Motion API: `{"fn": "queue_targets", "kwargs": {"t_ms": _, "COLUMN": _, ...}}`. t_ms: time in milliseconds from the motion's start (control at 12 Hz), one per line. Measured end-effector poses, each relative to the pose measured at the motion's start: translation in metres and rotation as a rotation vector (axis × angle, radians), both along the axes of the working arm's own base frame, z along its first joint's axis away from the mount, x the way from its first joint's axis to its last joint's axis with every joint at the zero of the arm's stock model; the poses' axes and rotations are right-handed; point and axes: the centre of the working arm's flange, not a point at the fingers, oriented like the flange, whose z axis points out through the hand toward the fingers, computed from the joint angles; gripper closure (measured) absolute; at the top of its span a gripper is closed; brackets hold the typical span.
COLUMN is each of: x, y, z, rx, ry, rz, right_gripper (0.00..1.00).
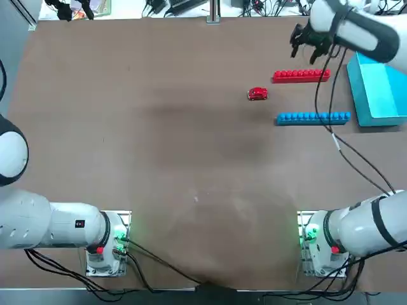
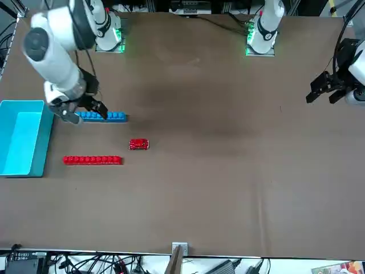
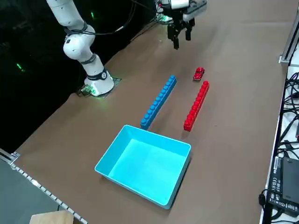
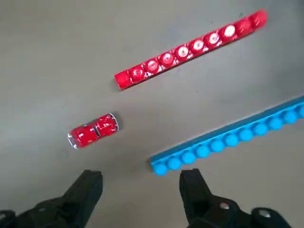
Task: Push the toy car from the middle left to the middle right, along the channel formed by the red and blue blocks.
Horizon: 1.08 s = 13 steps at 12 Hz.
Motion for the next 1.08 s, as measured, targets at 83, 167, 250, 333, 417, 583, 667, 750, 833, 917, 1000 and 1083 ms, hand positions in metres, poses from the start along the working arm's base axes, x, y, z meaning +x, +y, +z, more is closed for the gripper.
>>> {"fn": "queue_targets", "kwargs": {"t_ms": 83, "x": -0.002, "y": 0.01, "z": -0.015, "rx": 0.0, "ry": -0.004, "rz": -0.042, "right_gripper": 0.0}}
{"fn": "queue_targets", "kwargs": {"t_ms": 167, "x": -0.003, "y": 0.021, "z": -0.028, "rx": -0.002, "ry": -0.005, "rz": -0.082, "right_gripper": 0.0}}
{"fn": "queue_targets", "kwargs": {"t_ms": 250, "x": -0.002, "y": 0.029, "z": -0.039, "rx": -0.002, "ry": -0.009, "rz": -0.121, "right_gripper": 0.0}}
{"fn": "queue_targets", "kwargs": {"t_ms": 333, "x": -0.001, "y": 0.037, "z": -0.048, "rx": -0.002, "ry": -0.014, "rz": -0.158, "right_gripper": 0.0}}
{"fn": "queue_targets", "kwargs": {"t_ms": 417, "x": 0.001, "y": 0.044, "z": -0.057, "rx": -0.002, "ry": -0.018, "rz": -0.196, "right_gripper": 0.0}}
{"fn": "queue_targets", "kwargs": {"t_ms": 583, "x": 0.003, "y": 0.057, "z": -0.075, "rx": -0.001, "ry": -0.026, "rz": -0.279, "right_gripper": 0.0}}
{"fn": "queue_targets", "kwargs": {"t_ms": 667, "x": 0.004, "y": 0.068, "z": -0.094, "rx": -0.004, "ry": -0.027, "rz": -0.36, "right_gripper": 0.01}}
{"fn": "queue_targets", "kwargs": {"t_ms": 750, "x": 0.005, "y": 0.072, "z": -0.103, "rx": -0.004, "ry": -0.029, "rz": -0.407, "right_gripper": 0.04}}
{"fn": "queue_targets", "kwargs": {"t_ms": 833, "x": 0.006, "y": 0.076, "z": -0.112, "rx": -0.003, "ry": -0.034, "rz": -0.459, "right_gripper": 0.04}}
{"fn": "queue_targets", "kwargs": {"t_ms": 917, "x": 0.007, "y": 0.079, "z": -0.12, "rx": 0.001, "ry": -0.041, "rz": -0.512, "right_gripper": 0.06}}
{"fn": "queue_targets", "kwargs": {"t_ms": 1000, "x": 0.008, "y": 0.084, "z": -0.129, "rx": 0.006, "ry": -0.049, "rz": -0.559, "right_gripper": 0.06}}
{"fn": "queue_targets", "kwargs": {"t_ms": 1083, "x": 0.009, "y": 0.089, "z": -0.138, "rx": 0.012, "ry": -0.057, "rz": -0.603, "right_gripper": 0.07}}
